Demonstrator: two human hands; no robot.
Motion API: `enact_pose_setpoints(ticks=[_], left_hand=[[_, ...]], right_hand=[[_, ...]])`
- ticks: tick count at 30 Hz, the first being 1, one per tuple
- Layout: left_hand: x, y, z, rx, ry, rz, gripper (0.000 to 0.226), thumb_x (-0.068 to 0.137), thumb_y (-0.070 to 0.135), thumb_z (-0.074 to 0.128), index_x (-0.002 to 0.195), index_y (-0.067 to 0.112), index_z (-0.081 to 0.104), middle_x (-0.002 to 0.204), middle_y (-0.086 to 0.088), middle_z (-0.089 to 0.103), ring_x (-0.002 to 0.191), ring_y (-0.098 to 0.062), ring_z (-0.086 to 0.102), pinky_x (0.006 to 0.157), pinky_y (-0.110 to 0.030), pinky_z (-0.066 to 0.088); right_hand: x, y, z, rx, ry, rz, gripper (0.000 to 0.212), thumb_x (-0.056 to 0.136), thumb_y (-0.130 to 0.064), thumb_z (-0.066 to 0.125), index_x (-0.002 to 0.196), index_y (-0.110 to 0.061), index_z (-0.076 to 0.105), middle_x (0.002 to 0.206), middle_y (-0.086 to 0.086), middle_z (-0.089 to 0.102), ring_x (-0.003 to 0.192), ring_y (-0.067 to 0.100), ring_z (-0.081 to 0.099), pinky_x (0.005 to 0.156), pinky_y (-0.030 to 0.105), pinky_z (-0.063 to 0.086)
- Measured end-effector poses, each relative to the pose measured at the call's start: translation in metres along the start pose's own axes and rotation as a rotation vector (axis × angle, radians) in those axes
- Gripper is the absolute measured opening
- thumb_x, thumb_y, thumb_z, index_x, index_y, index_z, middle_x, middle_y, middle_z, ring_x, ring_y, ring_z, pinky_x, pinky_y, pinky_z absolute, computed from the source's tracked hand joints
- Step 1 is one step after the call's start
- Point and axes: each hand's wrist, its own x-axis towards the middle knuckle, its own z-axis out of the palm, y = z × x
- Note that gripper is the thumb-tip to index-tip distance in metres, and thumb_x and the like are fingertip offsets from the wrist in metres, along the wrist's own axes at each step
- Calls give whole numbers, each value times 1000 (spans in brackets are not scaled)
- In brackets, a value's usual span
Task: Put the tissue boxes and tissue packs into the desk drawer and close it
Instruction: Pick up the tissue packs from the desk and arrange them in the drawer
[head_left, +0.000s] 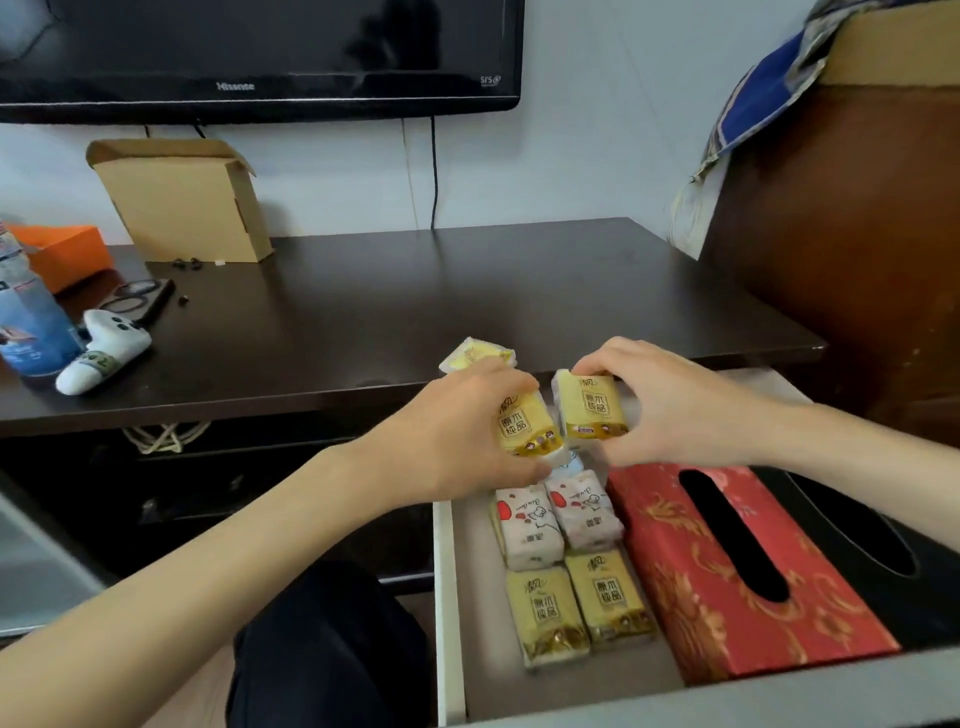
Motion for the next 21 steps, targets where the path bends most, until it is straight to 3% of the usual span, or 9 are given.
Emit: enact_pose_setpoints(ticks=[5,8,14,16,18,21], left_hand=[[-28,21,36,14,-131,34,69,61,78,60,118,41,50,107,20,52,95,-1,51,80,-27,50],[-37,25,59,111,-244,79,70,69,71,63,125,32,51,111,15,52,99,-5,48,84,-26,47],[-35,22,70,145,-295,67,67,71,64,70,123,26,53,112,11,54,100,-9,50,79,-24,47],[-36,19,68,115,-305,52,68,70,62,72,126,31,49,116,14,55,98,-5,50,73,-17,45],[-41,17,71,81,-329,40,68,72,59,74,128,35,44,119,17,55,96,-1,50,69,-9,42],[-51,18,78,81,-366,50,68,76,57,72,133,33,43,126,13,53,107,-5,50,80,-17,46]], right_hand=[[-52,-2,13,-27,-113,-49,48,71,-54,71,116,-44,57,113,-24,50,108,-1,50,85,31,51],[-66,-2,25,-44,-156,-64,28,78,-44,74,103,-45,62,111,-22,53,105,-1,52,86,33,49],[-55,0,28,-42,-173,-60,34,79,-37,77,112,-39,66,111,-18,60,108,4,55,91,36,49],[-51,2,27,-63,-220,-65,44,77,-51,78,117,-41,63,112,-22,59,107,0,52,89,33,48],[-53,4,32,-120,-306,-73,67,70,-69,73,129,-46,52,118,-29,49,109,-3,46,87,29,45],[-61,4,46,-316,-384,-135,96,63,-82,67,144,-43,34,131,-26,40,116,2,39,93,30,41]])
